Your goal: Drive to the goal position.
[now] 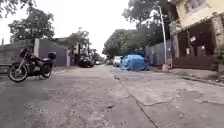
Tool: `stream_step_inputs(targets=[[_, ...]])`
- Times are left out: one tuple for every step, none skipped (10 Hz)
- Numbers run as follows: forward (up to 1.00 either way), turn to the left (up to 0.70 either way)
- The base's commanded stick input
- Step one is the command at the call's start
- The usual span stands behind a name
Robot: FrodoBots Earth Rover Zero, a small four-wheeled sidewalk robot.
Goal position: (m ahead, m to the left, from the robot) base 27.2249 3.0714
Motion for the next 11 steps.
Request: stream_step_inputs(targets=[[0.0,0.41],[0.0,0.16],[1.0,0.01],[1.0,0.26],[1.0,0.27],[1.0,0.27],[1.0,0.27],[1.0,0.04],[1.0,0.0],[1.0,0.0],[1.0,0.17]])
